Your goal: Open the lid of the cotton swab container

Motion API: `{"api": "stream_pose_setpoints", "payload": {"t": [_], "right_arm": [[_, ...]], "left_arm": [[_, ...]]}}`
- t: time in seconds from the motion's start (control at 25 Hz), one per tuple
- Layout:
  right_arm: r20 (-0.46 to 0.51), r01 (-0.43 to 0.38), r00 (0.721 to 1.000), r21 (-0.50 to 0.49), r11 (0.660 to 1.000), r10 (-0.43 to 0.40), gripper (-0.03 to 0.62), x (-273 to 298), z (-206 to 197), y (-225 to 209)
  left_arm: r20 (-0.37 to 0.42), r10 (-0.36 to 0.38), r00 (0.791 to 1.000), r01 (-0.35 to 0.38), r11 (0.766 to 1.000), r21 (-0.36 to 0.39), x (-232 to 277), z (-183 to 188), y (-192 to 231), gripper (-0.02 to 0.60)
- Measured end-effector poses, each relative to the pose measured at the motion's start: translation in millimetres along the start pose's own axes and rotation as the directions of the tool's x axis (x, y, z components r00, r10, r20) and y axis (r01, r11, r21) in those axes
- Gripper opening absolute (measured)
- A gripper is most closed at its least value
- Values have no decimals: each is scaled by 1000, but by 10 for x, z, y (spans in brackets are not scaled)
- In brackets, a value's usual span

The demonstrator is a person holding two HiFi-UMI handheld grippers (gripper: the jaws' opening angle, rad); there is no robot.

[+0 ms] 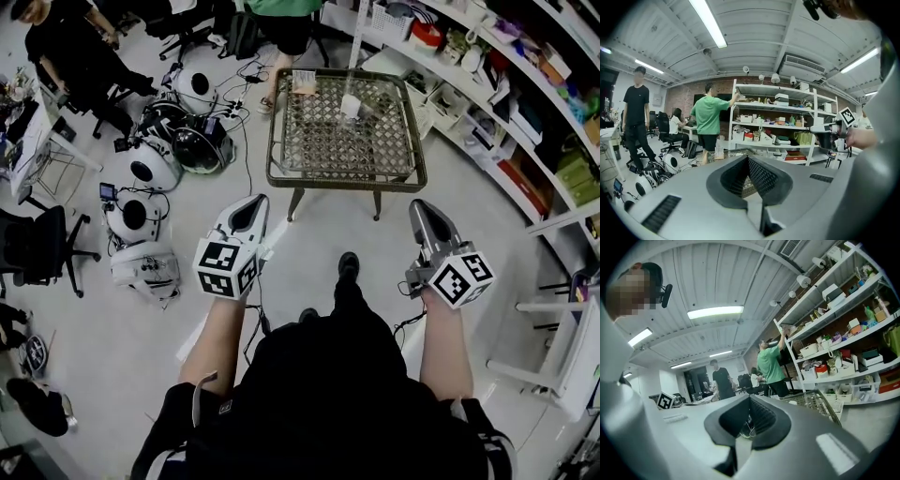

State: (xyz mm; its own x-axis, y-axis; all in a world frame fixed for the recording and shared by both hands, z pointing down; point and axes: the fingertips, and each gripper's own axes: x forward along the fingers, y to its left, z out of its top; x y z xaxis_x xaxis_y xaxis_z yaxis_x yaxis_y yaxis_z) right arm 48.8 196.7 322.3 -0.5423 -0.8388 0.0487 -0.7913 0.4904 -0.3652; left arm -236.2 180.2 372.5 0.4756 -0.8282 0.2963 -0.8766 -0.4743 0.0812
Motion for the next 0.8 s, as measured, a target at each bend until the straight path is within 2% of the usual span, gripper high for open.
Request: {"api": "stream_pose_setpoints", "payload": {"t": [0.28,0.6,0.8], "right_arm": [[-10,-42,999,36,998,43,11,505,62,-334],[-53,-77,995,86,993,82,11,1012,168,-1169],[-66,-114,991,83,990,120,11,1309,334,-1568]], "left_arm": [[-34,35,999,-35,999,-5,369,65,192,5],[-78,81,994,-83,996,-14,1249,246,196,5],[-63,119,991,-119,993,12,1709,505,192,5]]}}
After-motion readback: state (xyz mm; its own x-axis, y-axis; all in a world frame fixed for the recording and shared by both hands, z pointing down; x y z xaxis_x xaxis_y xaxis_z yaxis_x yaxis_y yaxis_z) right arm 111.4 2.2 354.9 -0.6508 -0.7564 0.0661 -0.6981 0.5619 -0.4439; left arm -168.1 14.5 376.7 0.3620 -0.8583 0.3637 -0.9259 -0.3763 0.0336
